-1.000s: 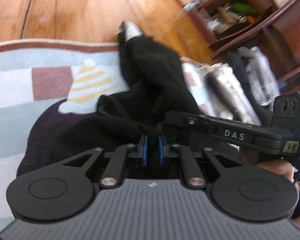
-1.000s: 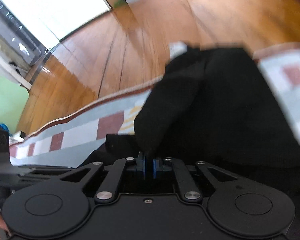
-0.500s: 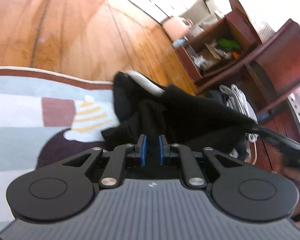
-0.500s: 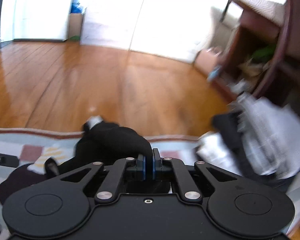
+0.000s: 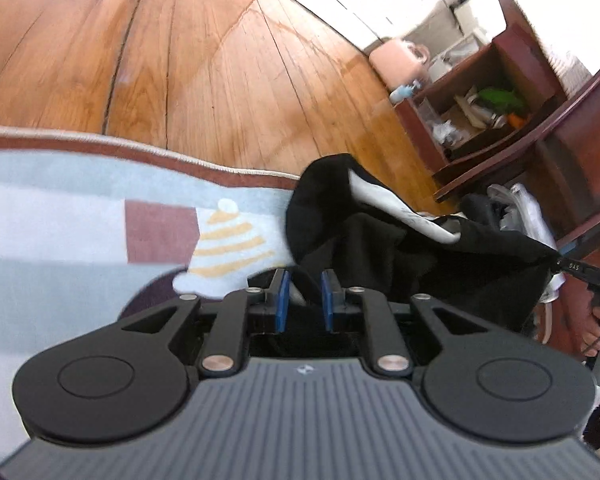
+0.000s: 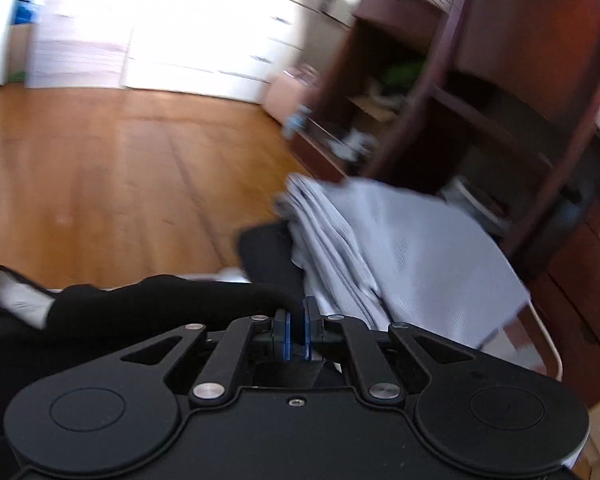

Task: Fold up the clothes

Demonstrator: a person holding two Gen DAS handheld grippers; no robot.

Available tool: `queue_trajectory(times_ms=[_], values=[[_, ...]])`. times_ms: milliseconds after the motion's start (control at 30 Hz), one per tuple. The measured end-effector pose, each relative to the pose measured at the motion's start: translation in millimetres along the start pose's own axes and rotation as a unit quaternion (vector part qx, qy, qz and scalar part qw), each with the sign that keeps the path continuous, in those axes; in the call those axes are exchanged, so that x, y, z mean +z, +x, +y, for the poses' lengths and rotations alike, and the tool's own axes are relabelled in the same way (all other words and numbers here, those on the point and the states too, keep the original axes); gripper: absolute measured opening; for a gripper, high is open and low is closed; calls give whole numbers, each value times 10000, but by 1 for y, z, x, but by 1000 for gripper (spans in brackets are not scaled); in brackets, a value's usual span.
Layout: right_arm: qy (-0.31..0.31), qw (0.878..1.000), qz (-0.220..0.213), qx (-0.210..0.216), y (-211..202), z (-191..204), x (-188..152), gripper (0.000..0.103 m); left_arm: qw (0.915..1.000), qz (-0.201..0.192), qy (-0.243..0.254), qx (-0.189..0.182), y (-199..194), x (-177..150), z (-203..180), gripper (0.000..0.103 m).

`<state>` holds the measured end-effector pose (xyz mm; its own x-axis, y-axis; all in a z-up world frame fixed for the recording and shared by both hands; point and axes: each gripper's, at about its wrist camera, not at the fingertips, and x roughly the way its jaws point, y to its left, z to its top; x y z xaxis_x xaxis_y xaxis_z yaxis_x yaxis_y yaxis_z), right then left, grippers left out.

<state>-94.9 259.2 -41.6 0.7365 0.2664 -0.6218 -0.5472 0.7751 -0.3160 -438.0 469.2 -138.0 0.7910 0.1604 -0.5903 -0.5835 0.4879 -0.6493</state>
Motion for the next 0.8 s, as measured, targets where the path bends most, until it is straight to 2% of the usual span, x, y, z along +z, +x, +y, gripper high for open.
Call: queue_trajectory(times_ms=[67, 133, 167, 267, 333, 400, 467, 500, 600, 700, 767, 800], values=[[-26, 9998, 35, -218, 19, -2, -5, 7, 9976, 392, 534, 206, 34, 19, -9, 16], [-179, 9995, 10, -270, 34, 11, -20, 7, 9929, 514, 997, 396, 60, 35, -15, 16], [-321, 9990, -52, -305, 39, 19, -28, 7, 9919, 573, 1091, 316, 73, 43, -16, 16], [-763, 9967, -260, -92, 42, 33, -38, 7, 9902, 926, 1013, -263, 111, 58, -13, 16], [-1014, 9940, -393, 140, 44, 38, -40, 7, 9842, 1328, 1077, -448, 140, 59, -13, 34], [-1328, 9887, -589, 377, 42, 40, -40, 7, 9793, 1598, 1151, -462, 162, 56, -15, 36], [-1631, 9815, -796, 607, 37, 40, -42, 7, 9789, 1614, 1138, -527, 174, 54, -15, 42], [-1729, 9789, -850, 687, 34, 40, -43, 7, 9799, 1585, 1038, -629, 176, 55, -14, 48], [-1706, 9792, -788, 767, 32, 35, -43, 8, 9803, 1656, 652, -852, 182, 60, -5, 52], [-1430, 9838, -651, 861, 32, 29, -42, 8, 9801, 1678, 164, -1049, 188, 66, 7, 52], [-1278, 9860, -567, 912, 35, 27, -42, 8, 9813, 1568, 119, -1111, 193, 65, 7, 47], [-1245, 9865, -558, 909, 35, 27, -43, 8, 9824, 1523, 269, -1046, 196, 62, 2, 28]])
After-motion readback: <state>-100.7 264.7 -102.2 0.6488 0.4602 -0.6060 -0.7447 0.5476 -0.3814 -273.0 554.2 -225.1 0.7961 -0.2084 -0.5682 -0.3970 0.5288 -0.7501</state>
